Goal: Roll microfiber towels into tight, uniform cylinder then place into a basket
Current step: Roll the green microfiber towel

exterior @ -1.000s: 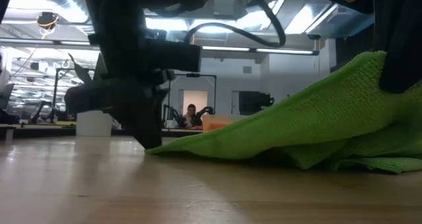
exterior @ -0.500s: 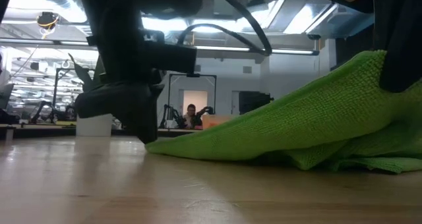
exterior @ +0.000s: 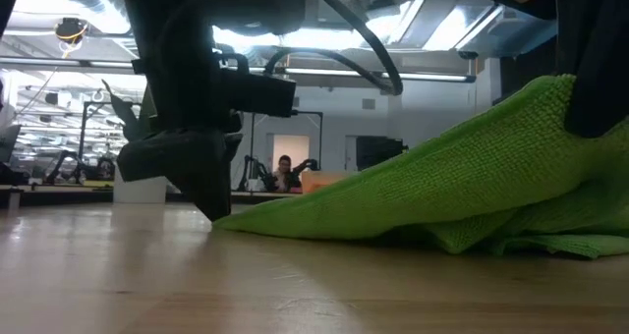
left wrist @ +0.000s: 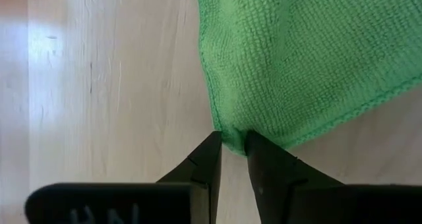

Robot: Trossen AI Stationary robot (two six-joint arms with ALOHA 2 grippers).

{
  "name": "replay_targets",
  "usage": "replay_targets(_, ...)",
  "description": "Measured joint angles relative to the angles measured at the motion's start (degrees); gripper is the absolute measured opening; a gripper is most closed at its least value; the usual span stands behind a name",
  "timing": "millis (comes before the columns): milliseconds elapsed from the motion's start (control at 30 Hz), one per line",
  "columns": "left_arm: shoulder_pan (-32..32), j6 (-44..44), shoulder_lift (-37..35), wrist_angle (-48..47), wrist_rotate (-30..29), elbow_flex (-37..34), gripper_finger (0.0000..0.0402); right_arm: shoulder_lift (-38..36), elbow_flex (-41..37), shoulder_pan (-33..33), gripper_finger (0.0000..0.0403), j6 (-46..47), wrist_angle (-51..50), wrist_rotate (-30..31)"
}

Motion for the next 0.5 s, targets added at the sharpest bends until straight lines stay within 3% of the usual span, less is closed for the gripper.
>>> replay_targets(267,0.13,-0.09,0.26,-1.05,-2.85,-0.09,0.0007,0.00,-0.01,0.00,0.0010,0.03,-0.13,1.12)
replay_targets(500,-0.57,-0.79,-2.35,-6.56,-6.01,-0.15,0.0001,0.00,1.14,0.04,0.0010,-0.21,-5.04,6.34)
